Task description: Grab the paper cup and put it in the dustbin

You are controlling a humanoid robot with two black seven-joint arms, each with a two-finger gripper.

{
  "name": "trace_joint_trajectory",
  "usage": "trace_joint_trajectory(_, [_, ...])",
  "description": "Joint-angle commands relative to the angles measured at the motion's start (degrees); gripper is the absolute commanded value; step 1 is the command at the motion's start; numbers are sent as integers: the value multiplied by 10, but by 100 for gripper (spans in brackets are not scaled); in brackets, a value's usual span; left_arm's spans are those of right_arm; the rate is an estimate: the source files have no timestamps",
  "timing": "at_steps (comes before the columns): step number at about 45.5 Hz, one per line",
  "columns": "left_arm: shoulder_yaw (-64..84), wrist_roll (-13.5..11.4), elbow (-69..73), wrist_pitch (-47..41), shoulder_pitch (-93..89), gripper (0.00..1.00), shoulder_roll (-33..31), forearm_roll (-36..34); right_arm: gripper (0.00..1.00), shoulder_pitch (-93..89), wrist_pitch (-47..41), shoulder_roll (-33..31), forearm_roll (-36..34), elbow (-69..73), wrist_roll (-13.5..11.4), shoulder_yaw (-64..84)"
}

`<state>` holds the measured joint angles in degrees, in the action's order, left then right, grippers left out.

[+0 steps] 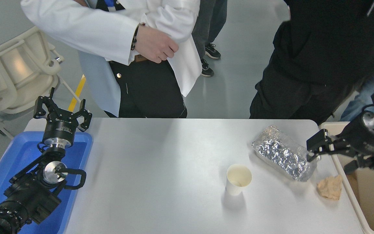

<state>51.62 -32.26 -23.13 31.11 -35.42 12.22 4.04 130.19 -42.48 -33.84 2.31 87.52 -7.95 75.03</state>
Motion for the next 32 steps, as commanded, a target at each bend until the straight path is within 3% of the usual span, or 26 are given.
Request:
trace_joint_trajectory(1, [1, 0, 0, 0, 0, 99, 0, 0, 100, 89, -25, 32, -27, 22, -2, 33])
trace_joint_trajectory(16, [1, 0, 0, 0, 0, 99, 0, 0, 100, 76, -25, 50, -25, 17, -2, 10])
trace_joint_trajectory(23, [0, 0, -1, 0, 0, 99, 0, 0, 100, 39, -25, 101, -25, 11, -2, -30])
trace_joint_trajectory(32, [1, 0, 0, 0, 0, 99, 0, 0, 99, -46, 77, 157, -22, -8, -3, -93])
